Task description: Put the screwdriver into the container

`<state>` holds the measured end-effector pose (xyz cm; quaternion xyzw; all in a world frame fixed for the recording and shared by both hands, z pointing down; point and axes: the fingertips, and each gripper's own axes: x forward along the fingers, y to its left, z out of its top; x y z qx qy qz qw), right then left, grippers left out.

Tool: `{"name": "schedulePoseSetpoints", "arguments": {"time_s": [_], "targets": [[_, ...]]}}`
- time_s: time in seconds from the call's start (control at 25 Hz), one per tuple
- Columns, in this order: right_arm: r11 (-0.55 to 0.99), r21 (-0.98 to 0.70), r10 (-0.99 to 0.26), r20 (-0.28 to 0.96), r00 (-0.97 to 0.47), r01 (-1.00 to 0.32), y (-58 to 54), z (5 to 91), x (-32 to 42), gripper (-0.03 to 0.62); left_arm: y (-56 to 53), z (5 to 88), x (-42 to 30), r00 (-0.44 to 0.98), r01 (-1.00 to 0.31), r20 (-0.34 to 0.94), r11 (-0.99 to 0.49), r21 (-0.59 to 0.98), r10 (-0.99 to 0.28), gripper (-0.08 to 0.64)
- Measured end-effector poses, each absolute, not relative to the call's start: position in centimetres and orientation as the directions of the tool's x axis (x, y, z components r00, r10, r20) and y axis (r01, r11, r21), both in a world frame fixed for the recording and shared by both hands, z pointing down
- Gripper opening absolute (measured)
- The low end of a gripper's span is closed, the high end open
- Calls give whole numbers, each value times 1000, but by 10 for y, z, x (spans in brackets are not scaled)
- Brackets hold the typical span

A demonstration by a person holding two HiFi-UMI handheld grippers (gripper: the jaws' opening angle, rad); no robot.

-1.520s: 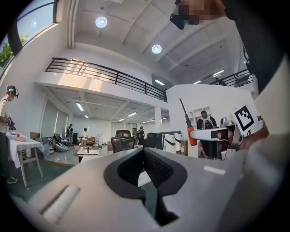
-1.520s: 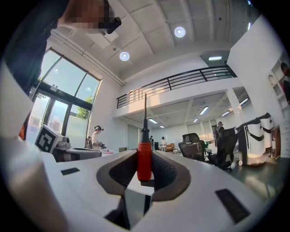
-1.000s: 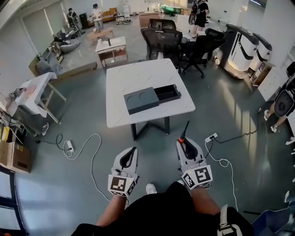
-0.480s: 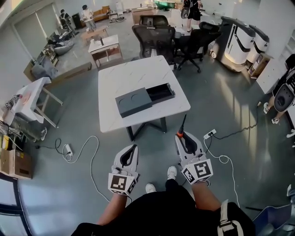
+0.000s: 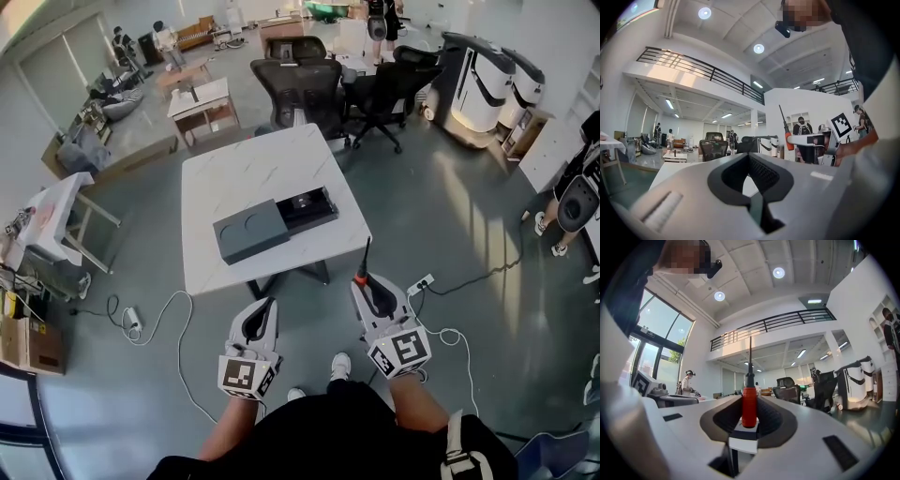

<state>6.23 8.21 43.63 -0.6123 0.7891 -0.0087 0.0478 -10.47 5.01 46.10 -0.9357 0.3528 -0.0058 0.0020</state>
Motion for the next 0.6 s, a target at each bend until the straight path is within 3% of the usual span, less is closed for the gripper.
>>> {"name": "schedulePoseSetpoints", "arguments": {"time_s": [0.6], "targets": [[305,-72,-952,-62,-301,-950,46,447,127,98,18,470,-42,712,-702,48,-712,-1,-701,9]]}}
